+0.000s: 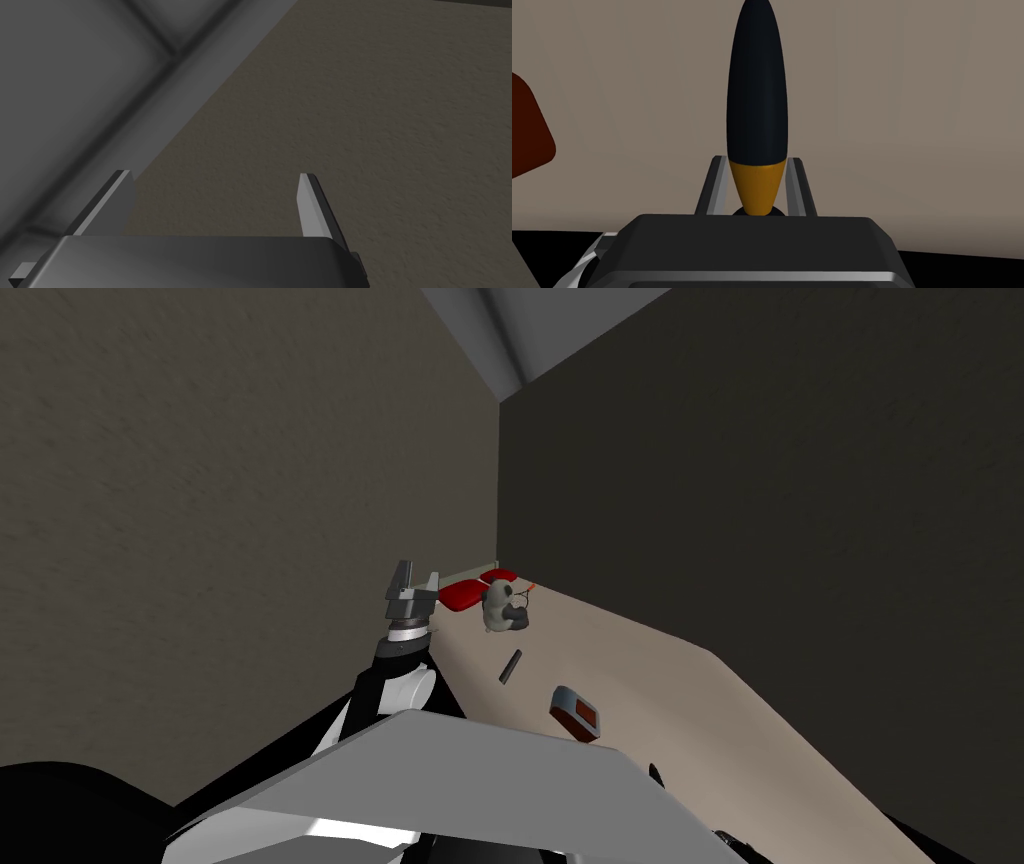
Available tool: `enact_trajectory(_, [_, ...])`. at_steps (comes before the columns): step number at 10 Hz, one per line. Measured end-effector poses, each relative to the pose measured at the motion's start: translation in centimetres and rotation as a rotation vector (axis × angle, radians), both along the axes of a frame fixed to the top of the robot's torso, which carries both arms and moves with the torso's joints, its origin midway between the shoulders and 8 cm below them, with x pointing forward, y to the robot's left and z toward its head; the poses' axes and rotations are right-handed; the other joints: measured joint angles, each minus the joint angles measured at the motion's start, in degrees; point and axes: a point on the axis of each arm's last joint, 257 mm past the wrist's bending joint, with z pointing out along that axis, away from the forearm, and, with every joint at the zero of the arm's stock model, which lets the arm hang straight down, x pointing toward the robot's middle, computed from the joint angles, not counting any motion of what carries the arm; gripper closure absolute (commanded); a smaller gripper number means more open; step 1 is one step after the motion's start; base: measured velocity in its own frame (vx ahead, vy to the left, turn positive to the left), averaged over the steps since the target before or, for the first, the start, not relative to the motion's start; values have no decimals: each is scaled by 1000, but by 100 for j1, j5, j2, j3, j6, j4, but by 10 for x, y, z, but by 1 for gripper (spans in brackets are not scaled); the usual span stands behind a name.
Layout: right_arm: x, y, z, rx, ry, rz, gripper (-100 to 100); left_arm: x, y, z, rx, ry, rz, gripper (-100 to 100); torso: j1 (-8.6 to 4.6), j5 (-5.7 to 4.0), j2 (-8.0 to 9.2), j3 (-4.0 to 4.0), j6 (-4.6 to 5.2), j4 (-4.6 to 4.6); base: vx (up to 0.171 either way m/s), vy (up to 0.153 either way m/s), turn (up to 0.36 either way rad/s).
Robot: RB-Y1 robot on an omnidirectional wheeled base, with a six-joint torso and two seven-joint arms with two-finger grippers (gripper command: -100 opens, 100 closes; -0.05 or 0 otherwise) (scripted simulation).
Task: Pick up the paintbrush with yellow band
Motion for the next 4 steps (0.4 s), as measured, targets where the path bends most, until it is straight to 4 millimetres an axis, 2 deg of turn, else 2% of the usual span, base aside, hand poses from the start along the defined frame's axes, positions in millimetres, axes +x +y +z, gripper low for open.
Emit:
enact_trajectory(3, [-11, 4, 5, 10, 1, -14, 100, 0, 0, 0, 0, 0, 0, 0, 0, 0, 1, 1, -1, 1, 5, -8, 29])
enact_trajectory(4, [-11, 4, 6, 10, 0, -16, 0, 0, 0, 0, 0, 0, 0, 0, 1, 0, 2, 1, -1, 2, 0, 0, 0])
